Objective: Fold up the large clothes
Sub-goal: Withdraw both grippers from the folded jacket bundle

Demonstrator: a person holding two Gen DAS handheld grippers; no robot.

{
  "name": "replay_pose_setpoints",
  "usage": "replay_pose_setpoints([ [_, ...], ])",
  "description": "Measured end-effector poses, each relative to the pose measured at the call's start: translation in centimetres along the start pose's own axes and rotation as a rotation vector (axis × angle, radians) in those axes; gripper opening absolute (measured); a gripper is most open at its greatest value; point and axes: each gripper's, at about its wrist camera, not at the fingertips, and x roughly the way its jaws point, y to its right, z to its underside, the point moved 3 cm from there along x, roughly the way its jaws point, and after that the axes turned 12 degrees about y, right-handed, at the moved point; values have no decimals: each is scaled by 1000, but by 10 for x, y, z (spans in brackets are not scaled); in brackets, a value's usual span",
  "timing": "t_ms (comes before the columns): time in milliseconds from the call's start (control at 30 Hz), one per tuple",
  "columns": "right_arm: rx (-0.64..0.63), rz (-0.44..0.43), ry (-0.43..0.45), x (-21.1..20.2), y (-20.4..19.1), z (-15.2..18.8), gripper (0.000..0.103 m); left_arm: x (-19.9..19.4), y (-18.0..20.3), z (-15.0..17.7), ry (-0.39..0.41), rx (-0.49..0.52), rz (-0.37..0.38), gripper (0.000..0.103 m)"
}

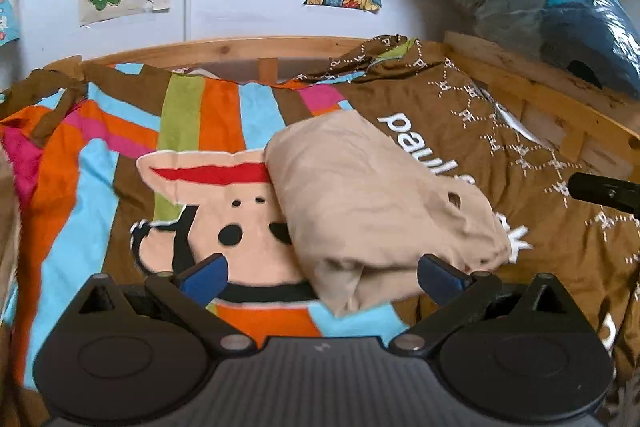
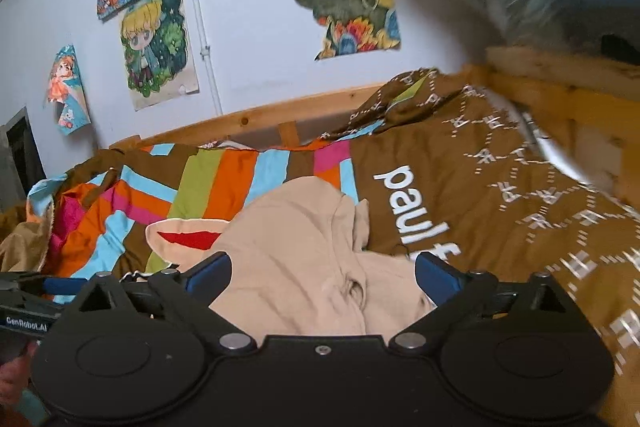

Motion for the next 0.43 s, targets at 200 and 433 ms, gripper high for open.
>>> replay_pose_setpoints([
  [200, -20, 37, 5, -52, -12, 21, 102, -11, -2, 14, -18, -3, -7, 102],
  [433, -12, 34, -43, -61, -19, 46, 102, -9, -1, 22, -29, 10, -12, 102],
])
